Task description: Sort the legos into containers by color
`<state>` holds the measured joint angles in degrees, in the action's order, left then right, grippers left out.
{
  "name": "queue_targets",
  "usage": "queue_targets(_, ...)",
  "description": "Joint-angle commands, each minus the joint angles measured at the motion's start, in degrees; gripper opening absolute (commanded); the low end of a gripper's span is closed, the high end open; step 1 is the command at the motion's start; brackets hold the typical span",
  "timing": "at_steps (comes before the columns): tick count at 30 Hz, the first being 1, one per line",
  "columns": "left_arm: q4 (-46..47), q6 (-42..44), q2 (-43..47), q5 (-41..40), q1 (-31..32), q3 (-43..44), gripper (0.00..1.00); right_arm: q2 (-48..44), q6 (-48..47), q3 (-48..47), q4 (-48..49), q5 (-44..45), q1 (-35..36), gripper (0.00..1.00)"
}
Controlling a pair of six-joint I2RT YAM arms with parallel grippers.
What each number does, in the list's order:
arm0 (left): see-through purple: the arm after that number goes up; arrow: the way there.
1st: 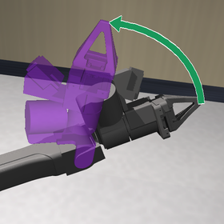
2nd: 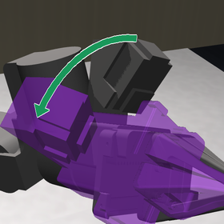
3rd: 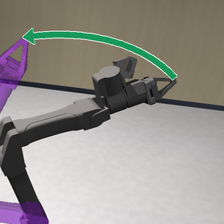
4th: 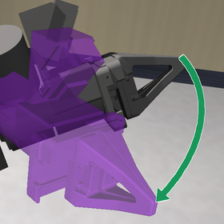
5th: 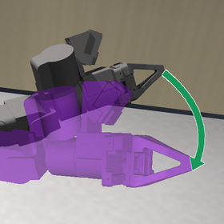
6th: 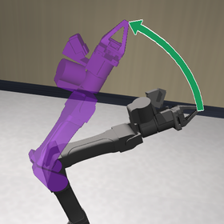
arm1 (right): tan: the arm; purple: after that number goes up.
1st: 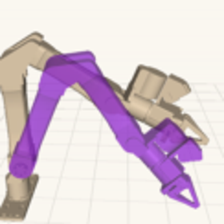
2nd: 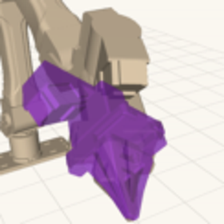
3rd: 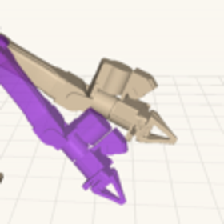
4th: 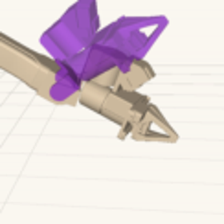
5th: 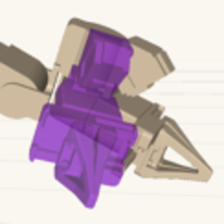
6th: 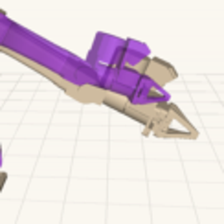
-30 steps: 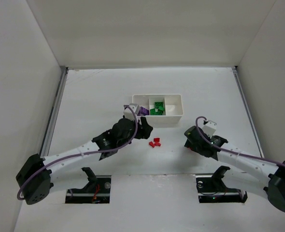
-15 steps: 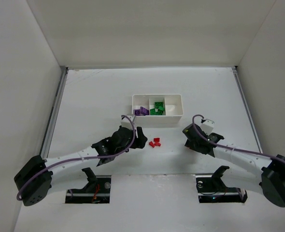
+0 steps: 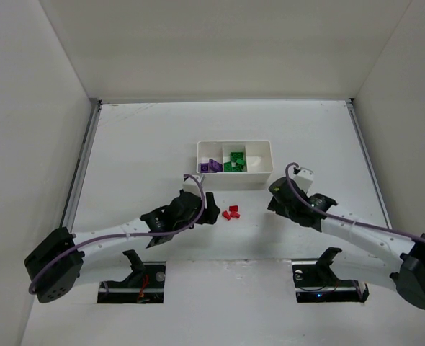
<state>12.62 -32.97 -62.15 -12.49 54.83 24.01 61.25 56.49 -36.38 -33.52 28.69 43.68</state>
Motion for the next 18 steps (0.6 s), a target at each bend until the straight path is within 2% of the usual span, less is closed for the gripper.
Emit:
queue_targets(1,1.9,1.0,0.0,-0.5,0.9,0.5,0.6,-3.0,-2.3,-5.8,0.5,1.4,1.0,0.43)
queue_targets(7,1.4,1.8,-3.0,-0.9,3.5,2.4,0.6,-1.8,-8.8,-14.1,5.0,2.0,-0.3,0.44)
queue_targets(14,1.4,1.8,-6.7,-4.6,5.9,3.8,0.6,10.1,-15.7,-20.7,20.3,-1.9,-7.0,0.45)
queue_targets(18,1.4,2.2,-9.4,-6.7,7.2,4.9,0.6,16.0,-16.6,-23.7,24.6,-3.8,-10.1,0.45)
